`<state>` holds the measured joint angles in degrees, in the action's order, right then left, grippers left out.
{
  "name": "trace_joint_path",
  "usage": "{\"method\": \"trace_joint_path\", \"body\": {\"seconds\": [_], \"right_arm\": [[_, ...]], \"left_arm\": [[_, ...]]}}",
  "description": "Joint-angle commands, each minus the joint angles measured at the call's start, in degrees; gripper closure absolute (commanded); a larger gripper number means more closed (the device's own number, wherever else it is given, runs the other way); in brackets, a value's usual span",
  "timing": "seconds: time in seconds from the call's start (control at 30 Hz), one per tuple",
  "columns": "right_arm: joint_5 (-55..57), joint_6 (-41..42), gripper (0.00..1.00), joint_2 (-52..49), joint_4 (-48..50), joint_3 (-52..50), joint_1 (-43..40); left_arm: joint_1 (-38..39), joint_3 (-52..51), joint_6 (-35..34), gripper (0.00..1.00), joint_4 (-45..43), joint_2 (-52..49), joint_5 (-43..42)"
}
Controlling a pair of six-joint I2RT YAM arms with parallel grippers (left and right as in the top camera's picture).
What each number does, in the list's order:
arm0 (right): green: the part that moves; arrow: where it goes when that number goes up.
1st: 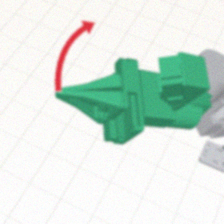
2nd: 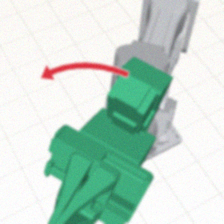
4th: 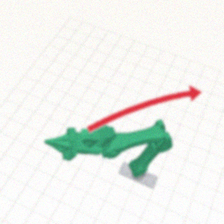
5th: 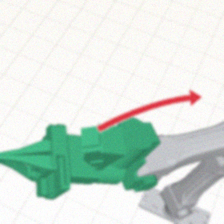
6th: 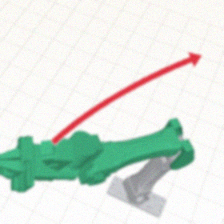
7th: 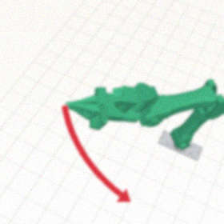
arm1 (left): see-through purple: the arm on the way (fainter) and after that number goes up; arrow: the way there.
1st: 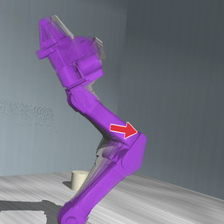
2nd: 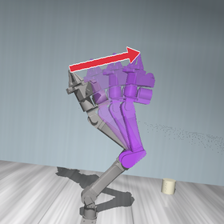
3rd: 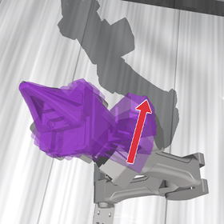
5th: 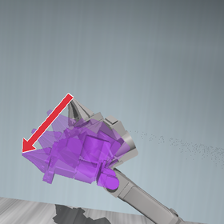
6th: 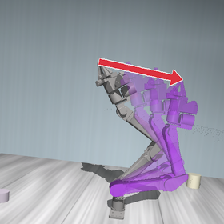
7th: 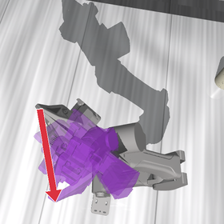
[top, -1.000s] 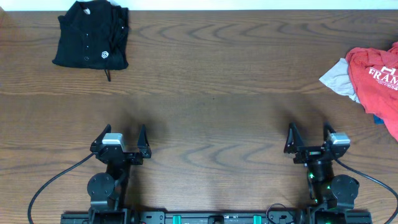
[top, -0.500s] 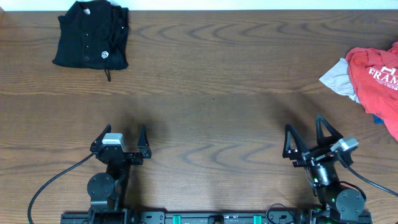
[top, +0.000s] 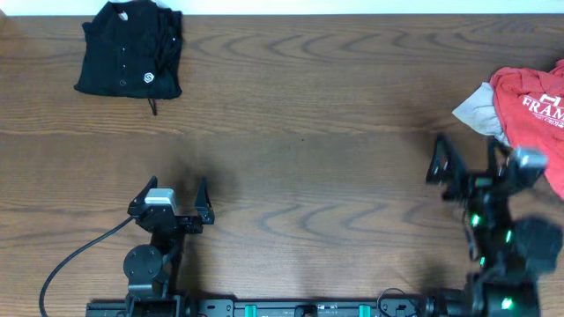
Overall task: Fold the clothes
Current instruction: 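Reach the right gripper toward the red T-shirt on the right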
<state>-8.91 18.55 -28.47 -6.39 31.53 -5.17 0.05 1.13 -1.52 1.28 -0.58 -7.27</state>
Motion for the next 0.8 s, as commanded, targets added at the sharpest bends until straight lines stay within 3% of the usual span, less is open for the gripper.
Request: {"method": "trace_joint_path", "body": {"seconds": [0.0, 0.1, 0.43, 0.57, 0.77], "right_arm": [[14.23, -4.02, 0.01, -11.52, -5.66, 10.08, -1.79], [14.78, -4.04, 0.01, -23.17, -13.77, 21.11, -6.58], [-3.52, -4.02, 0.01, -56.94, -35.69, 57.53, -26.84], [-9.97, -3.80, 0.01, -61.92, -35.52, 61.75, -30.99], [-9.97, -3.23, 0.01, -67.30, -31.76, 61.72, -36.06]], "left_arm": [[-0.31, -0.90, -0.31, 0.02, 2.08, 0.35, -0.81], [-0.31, -0.90, -0.31, 0.02, 2.08, 0.35, -0.81], [-0.31, -0.90, -0.31, 0.02, 2.08, 0.35, -0.81], [-0.31, -0.90, -0.31, 0.02, 2.08, 0.35, -0.81], [-0.31, -0.90, -0.31, 0.02, 2.08, 0.35, -0.81]]}}
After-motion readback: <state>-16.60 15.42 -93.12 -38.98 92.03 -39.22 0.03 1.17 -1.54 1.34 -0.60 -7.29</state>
